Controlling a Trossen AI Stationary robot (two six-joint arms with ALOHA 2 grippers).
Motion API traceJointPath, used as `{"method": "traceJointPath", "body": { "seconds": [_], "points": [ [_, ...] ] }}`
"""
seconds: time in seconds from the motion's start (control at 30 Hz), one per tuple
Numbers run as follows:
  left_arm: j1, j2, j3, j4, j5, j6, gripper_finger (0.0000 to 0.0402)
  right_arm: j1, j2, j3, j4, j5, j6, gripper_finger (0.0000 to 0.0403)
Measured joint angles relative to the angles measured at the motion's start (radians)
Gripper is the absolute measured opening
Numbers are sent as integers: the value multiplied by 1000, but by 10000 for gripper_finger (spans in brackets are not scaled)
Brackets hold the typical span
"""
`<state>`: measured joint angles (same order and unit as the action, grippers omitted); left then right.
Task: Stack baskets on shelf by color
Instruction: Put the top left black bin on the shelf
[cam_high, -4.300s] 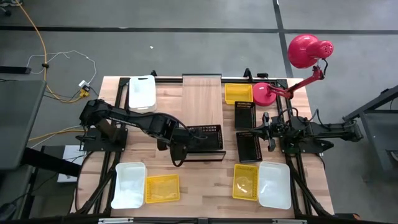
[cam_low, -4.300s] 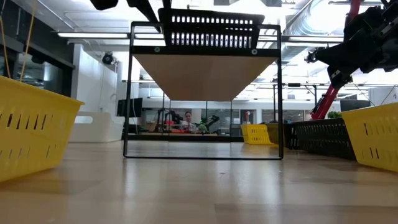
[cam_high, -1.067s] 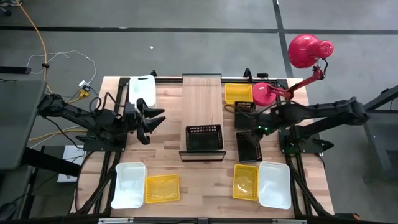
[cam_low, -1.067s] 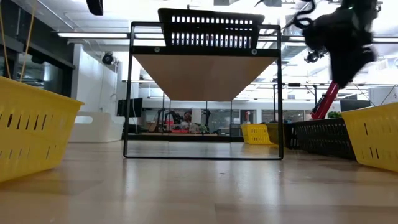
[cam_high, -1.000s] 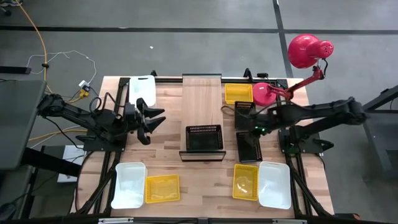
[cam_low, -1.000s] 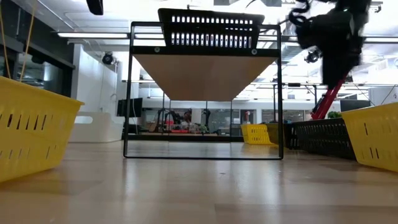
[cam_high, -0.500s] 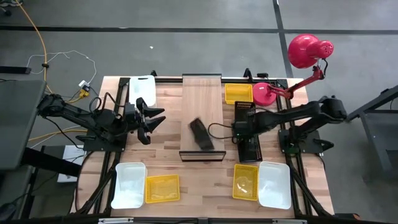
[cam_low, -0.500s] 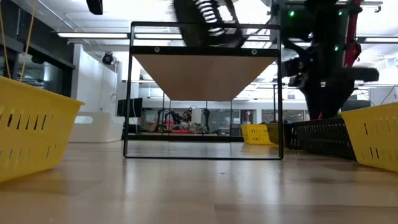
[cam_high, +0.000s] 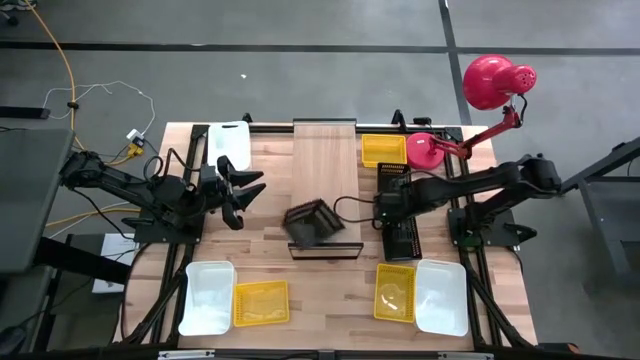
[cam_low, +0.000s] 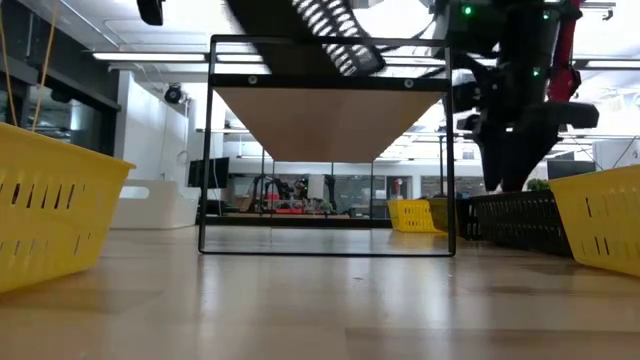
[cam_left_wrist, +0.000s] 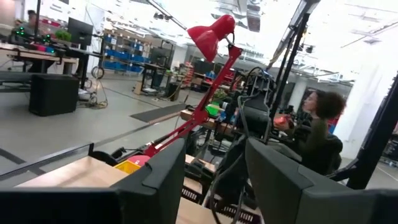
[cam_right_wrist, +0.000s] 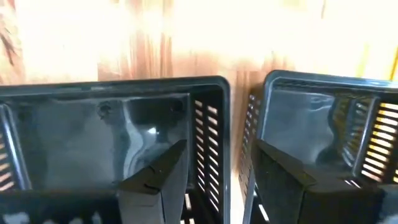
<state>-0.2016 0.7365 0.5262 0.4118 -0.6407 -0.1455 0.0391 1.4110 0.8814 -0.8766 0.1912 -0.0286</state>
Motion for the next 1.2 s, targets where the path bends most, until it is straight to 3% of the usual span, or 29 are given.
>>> {"method": "traceJointPath", "body": {
  "seconds": [0.77,0.87,0.97,1.1,1.2],
  "points": [
    [0,-10,29,-105,-35,-16,156,0,-403,21,-47,0,423,161],
    [0,-17,117,-270,-53,-61,156,0,-423,21,-47,0,452,161],
    [0,-14,241,-591,-35,-175,156,0,-426,21,-45,0,473,161],
    [0,21,367,-1030,86,-504,156,0,-417,21,-36,0,475,161],
    [0,40,374,-1204,218,-746,156,0,-416,21,-30,7,475,161]
  ]
}}
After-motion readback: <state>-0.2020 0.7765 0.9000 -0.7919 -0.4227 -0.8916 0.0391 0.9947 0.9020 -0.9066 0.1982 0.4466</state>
